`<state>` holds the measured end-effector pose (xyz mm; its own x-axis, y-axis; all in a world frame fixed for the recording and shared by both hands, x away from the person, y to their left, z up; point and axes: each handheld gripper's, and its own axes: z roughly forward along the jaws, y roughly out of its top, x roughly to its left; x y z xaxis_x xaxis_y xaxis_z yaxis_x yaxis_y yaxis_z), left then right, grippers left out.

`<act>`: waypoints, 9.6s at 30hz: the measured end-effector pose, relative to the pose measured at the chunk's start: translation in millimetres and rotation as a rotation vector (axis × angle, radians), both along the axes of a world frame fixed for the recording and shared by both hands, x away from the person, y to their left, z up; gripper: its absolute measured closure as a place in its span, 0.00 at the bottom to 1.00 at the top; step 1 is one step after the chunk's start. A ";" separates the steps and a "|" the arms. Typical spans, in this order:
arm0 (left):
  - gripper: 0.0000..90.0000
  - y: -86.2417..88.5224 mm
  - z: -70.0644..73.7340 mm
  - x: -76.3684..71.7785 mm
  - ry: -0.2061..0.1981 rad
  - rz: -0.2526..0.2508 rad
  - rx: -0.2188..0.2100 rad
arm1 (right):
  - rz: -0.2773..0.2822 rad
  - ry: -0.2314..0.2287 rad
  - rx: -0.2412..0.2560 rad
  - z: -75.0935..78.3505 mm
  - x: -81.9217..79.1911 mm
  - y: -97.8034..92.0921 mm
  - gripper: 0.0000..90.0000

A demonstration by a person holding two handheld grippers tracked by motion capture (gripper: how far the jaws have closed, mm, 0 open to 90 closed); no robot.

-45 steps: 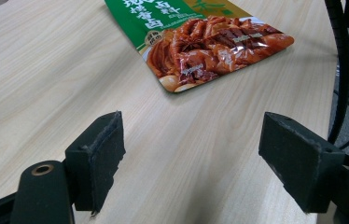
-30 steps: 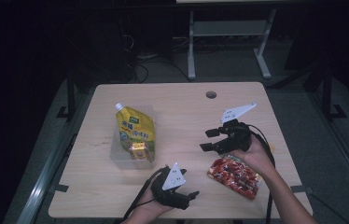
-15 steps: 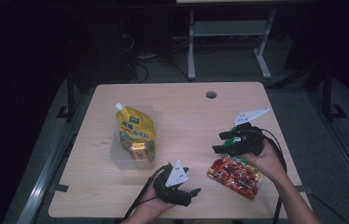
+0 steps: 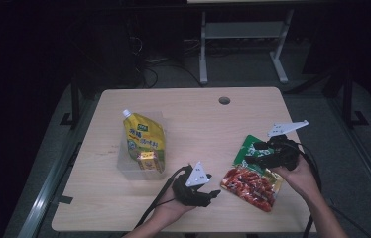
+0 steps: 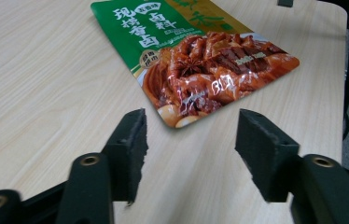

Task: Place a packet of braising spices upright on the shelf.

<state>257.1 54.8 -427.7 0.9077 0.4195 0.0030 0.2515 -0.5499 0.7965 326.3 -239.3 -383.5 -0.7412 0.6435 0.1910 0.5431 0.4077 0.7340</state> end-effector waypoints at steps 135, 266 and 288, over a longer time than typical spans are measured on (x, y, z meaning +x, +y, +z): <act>0.97 -78.9 -33.0 34.7 0.011 -0.060 0.253 | -0.575 0.355 0.109 -78.7 5.9 -110.9 0.54; 0.92 -83.1 -33.3 32.7 -0.025 -0.036 0.266 | -0.476 0.381 0.115 -81.4 5.9 -78.8 0.71; 0.92 -84.5 -33.3 30.4 -0.031 -0.044 0.269 | -0.459 0.354 0.077 -79.6 6.7 -67.8 0.71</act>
